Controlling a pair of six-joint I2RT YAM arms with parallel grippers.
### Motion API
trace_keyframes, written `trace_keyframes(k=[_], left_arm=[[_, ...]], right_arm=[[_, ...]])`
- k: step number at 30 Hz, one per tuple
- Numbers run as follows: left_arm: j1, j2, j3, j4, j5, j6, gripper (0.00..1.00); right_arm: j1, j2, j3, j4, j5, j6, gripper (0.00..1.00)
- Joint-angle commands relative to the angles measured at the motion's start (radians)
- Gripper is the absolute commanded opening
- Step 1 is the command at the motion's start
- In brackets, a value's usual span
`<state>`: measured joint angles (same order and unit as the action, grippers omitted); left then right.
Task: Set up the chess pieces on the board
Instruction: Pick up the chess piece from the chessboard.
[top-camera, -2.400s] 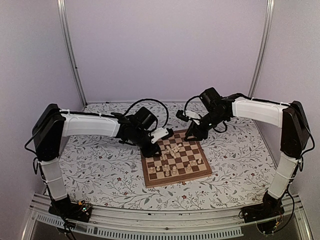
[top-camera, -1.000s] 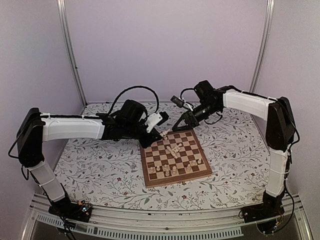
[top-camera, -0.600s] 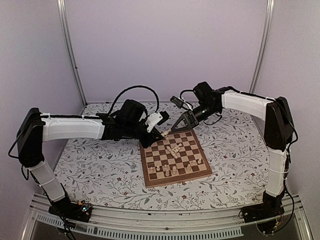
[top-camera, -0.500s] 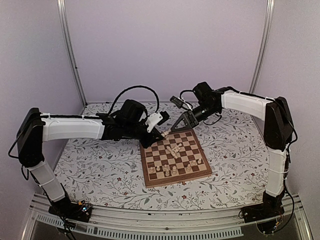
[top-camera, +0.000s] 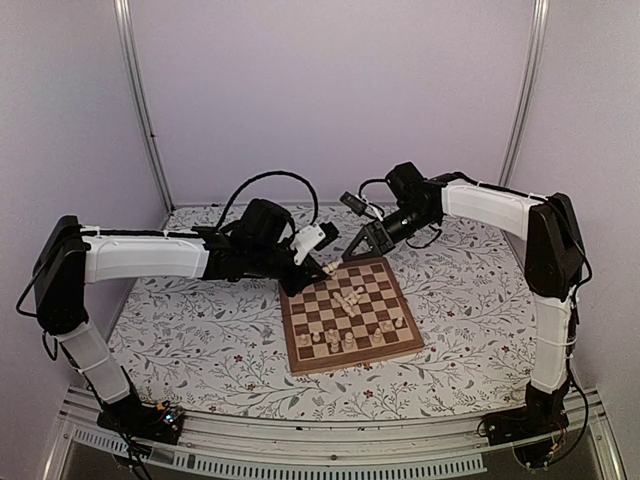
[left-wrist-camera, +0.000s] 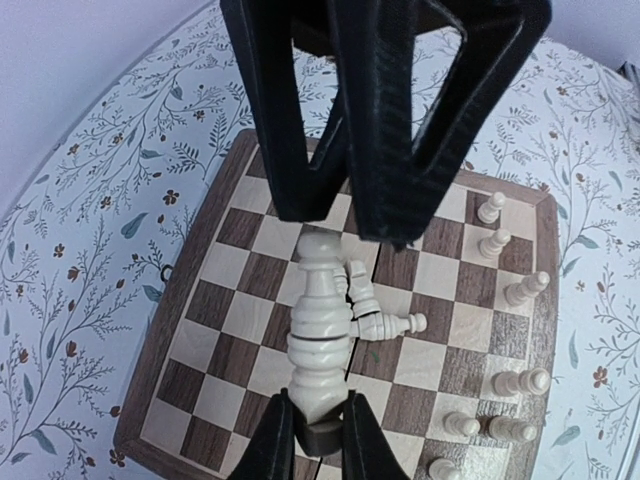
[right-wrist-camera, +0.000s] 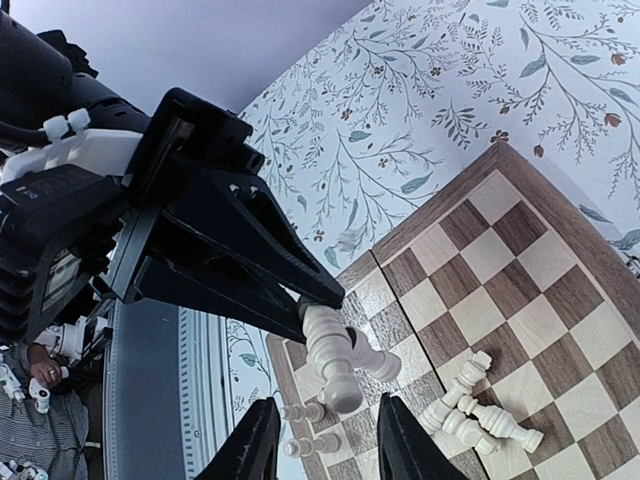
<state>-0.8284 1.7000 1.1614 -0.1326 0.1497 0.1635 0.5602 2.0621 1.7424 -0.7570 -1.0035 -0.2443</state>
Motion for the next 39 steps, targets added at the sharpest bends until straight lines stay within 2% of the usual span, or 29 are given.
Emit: trace_keyframes(k=[1,6,10,16,27,34,39], left_arm=[[0.008,-0.025,0.009,0.013,0.014,-0.006,0.0],[0.008,-0.029,0.009,0.009,0.017,-0.006,0.0],[0.008,-0.03,0.009,0.01,0.02,-0.005,0.0],[0.006,-0.03,0.009,0.009,0.025,-0.005,0.0],[0.007,-0.031,0.009,0.009,0.022,-0.003,0.0],[0.006,-0.033,0.009,0.008,0.017,-0.002,0.0],[0.006,-0.03,0.009,0.006,0.016,0.001,0.0]], right_arm=[[-0.012,-0.035,0.023,0.007,0.047,-0.007,0.39],[-0.012,-0.018,0.025,0.011,0.029,0.006,0.44],[-0.007,0.003,0.026,0.01,-0.048,0.013,0.44],[0.019,0.02,0.032,0.005,-0.059,0.007,0.43],[0.023,0.044,0.048,0.005,-0.06,0.013,0.31],[0.031,0.047,0.047,0.007,-0.044,0.01,0.3],[0.032,0.047,0.051,0.012,-0.035,0.008,0.19]])
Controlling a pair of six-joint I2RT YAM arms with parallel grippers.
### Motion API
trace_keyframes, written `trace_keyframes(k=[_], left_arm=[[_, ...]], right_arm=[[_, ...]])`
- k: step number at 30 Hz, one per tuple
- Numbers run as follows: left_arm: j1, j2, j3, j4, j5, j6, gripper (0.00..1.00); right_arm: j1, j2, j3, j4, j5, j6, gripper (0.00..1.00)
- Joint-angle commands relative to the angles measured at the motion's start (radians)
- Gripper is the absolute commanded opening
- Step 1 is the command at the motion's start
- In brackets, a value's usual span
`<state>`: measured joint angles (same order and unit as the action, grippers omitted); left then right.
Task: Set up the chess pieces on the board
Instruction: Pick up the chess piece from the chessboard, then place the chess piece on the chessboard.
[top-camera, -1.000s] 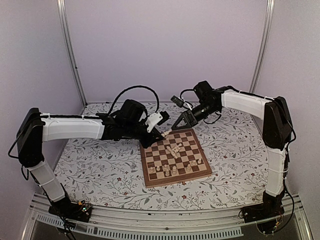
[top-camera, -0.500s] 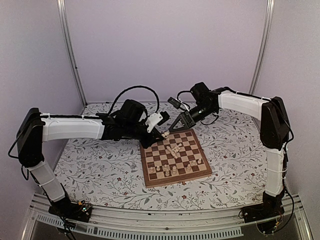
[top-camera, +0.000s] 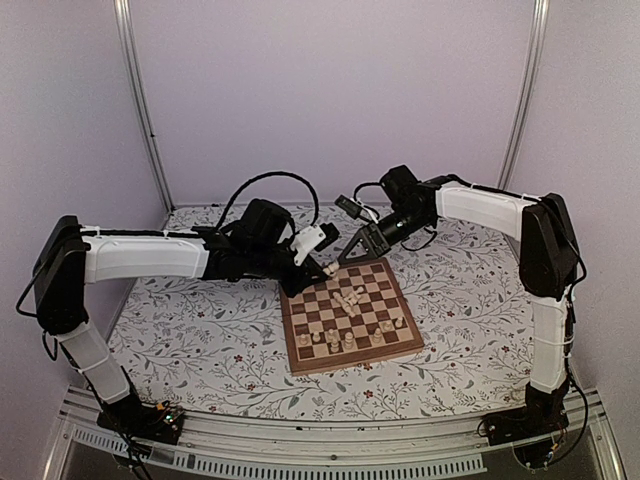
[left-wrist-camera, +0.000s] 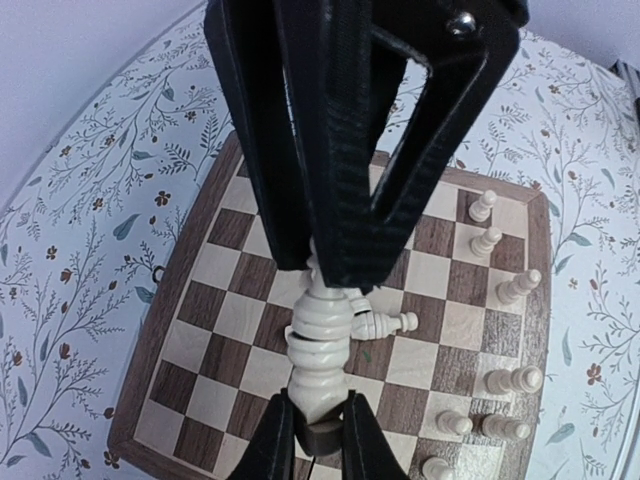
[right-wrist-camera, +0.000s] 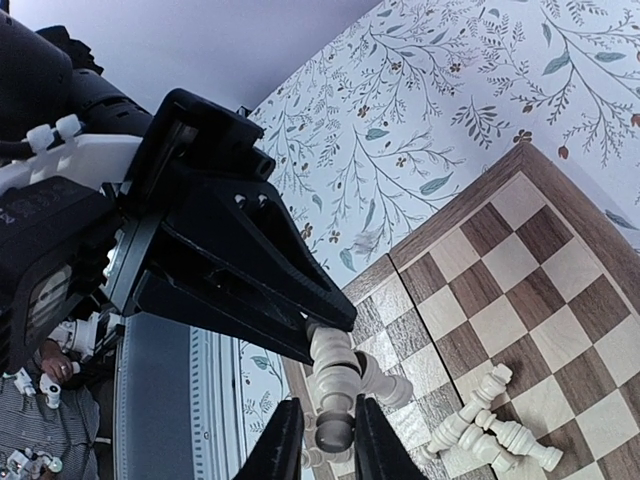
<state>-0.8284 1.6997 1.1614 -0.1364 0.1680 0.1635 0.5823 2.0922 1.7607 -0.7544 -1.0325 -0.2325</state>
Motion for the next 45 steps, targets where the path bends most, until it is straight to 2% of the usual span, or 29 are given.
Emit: trace_keyframes(k=[1,7,14,18,24,27,34,40,45], left_arm=[[0.006,-0.029,0.009,0.01,-0.002,0.0,0.0],[0.006,-0.028,0.011,0.007,-0.01,0.003,0.0],[0.006,-0.027,0.004,0.001,-0.014,0.002,0.0],[0.006,-0.018,0.008,-0.012,-0.014,0.004,0.0],[0.006,-0.014,0.018,-0.03,-0.033,0.01,0.0],[0.006,-0.015,0.018,-0.036,-0.05,0.01,0.0],[0.006,-0.019,0.012,-0.038,-0.073,0.005,0.0],[0.01,-0.024,0.02,-0.06,-0.16,0.001,0.0],[0.014,-0.04,0.021,-0.069,-0.165,-0.001,0.0]], right_arm=[[0.01,0.017,0.032,0.009,-0.003,-0.006,0.18],[0.01,0.011,0.04,0.005,0.024,-0.019,0.05],[-0.051,-0.051,0.05,-0.034,0.114,-0.056,0.03],[-0.099,-0.164,-0.047,-0.05,0.25,-0.13,0.03],[-0.101,-0.336,-0.254,-0.071,0.447,-0.287,0.04],[-0.089,-0.375,-0.292,-0.115,0.515,-0.339,0.04],[0.053,-0.337,-0.277,-0.182,0.676,-0.422,0.04],[0.125,-0.221,-0.203,-0.246,0.67,-0.431,0.04],[0.172,-0.139,-0.171,-0.275,0.684,-0.435,0.05]])
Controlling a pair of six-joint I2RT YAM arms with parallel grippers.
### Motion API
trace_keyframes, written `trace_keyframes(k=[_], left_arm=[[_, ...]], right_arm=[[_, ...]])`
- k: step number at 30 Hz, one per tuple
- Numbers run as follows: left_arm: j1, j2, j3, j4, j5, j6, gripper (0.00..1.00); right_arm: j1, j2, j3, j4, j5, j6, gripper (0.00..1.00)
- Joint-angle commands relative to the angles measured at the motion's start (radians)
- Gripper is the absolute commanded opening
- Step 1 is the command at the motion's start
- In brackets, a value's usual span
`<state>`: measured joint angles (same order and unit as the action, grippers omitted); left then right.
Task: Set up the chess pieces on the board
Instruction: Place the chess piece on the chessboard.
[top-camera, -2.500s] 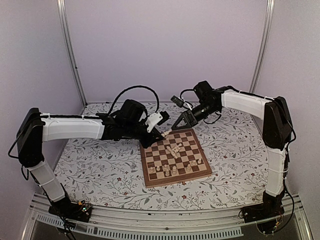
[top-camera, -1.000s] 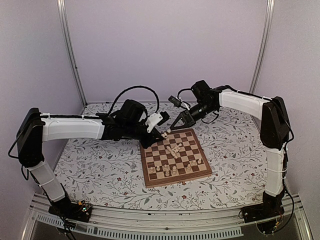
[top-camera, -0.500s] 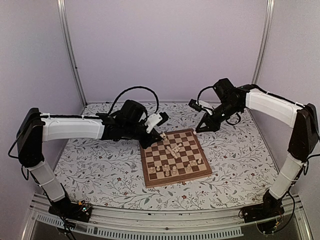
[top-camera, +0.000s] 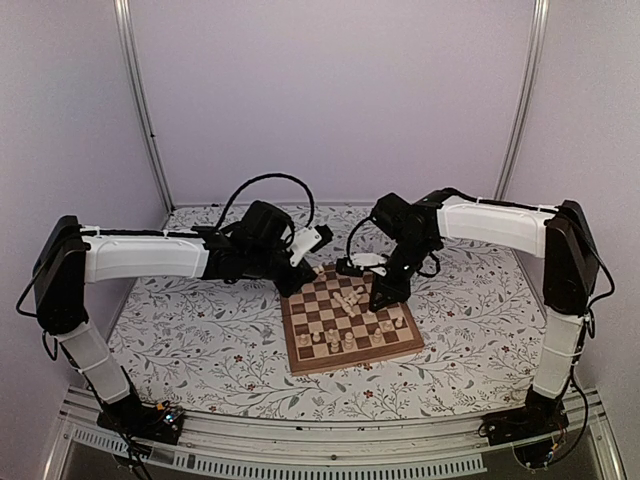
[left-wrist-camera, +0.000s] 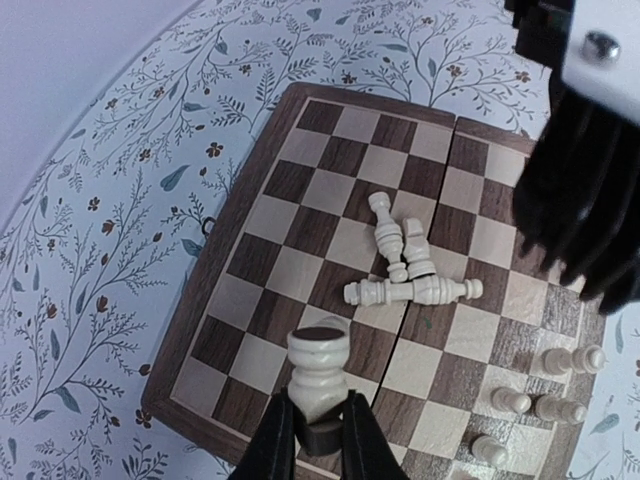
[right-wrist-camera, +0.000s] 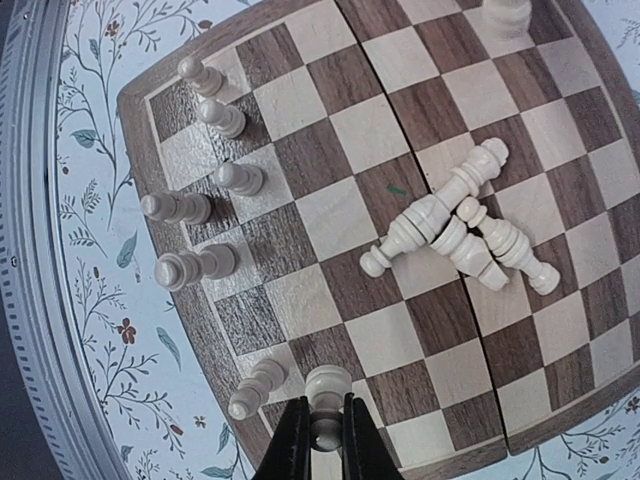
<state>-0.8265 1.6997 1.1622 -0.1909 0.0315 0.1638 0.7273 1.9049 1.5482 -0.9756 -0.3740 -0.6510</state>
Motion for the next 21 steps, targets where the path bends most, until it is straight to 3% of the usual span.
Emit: trace_keyframes(k=[1,21], left_arm=[[0.012,-0.043,0.02,-0.015,-0.028,-0.002,0.0],[0.012,-0.057,0.028,-0.028,-0.028,-0.003,0.0]], right_arm=[[0.032,0.068,0.05,-0.06,0.029,-0.016,0.05],[0.06,0.16,0.076,-0.111,0.076,-0.033,0.07]])
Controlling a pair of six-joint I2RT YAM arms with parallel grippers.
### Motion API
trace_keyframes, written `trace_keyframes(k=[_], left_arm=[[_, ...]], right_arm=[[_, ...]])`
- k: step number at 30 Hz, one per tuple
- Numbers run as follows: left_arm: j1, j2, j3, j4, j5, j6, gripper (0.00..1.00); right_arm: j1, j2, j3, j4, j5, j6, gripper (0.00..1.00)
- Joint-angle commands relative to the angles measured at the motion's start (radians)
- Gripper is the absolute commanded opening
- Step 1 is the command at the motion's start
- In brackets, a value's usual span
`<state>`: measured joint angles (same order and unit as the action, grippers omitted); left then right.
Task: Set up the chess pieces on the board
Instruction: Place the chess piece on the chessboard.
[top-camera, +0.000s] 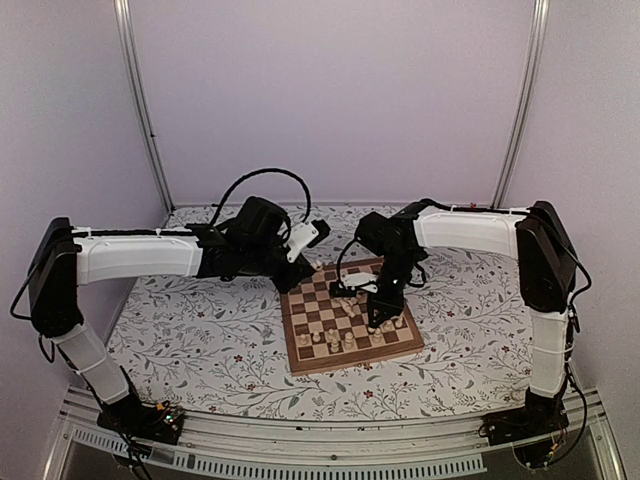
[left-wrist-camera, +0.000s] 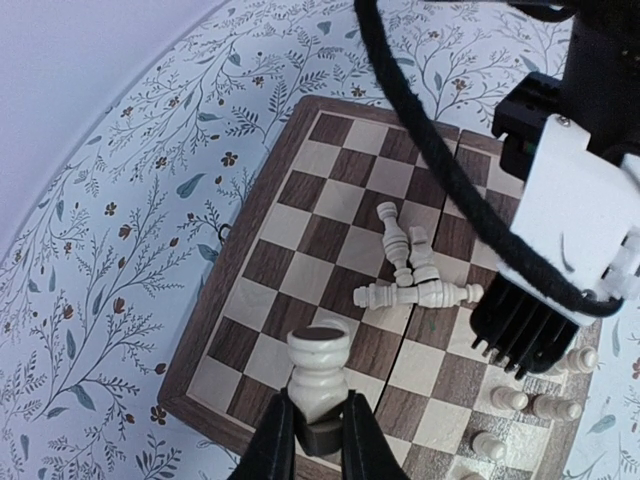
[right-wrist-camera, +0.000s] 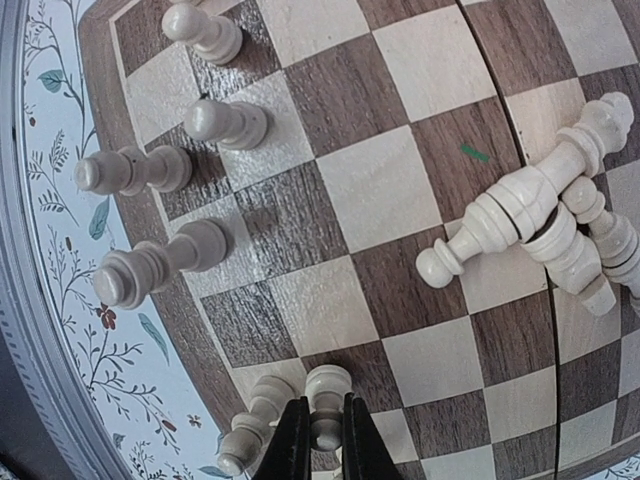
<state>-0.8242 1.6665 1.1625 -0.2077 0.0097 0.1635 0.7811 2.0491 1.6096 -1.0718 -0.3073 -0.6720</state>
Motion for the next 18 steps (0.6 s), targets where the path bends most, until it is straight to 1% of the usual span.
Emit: trace_keyframes(k=[1,5,11,18], left_arm=[[0.01,-0.022,0.028,-0.011,-0.007,-0.002,0.0],[0.01,-0.022,0.028,-0.012,-0.007,-0.004,0.0],[0.01,-0.022,0.03,-0.013,-0.007,-0.002,0.0],[0.009,-0.022,0.03,-0.015,-0.007,-0.002,0.0]], right_arm=[[0.006,0.018,0.013,-0.014,0.007,-0.012,0.07],[0.006,0.022,0.006,-0.012,0.01,-0.011,0.08],[0.007,0.02,0.004,-0.006,0.01,-0.005,0.2],[0.007,0.015,0.003,0.0,0.006,0.004,0.25]])
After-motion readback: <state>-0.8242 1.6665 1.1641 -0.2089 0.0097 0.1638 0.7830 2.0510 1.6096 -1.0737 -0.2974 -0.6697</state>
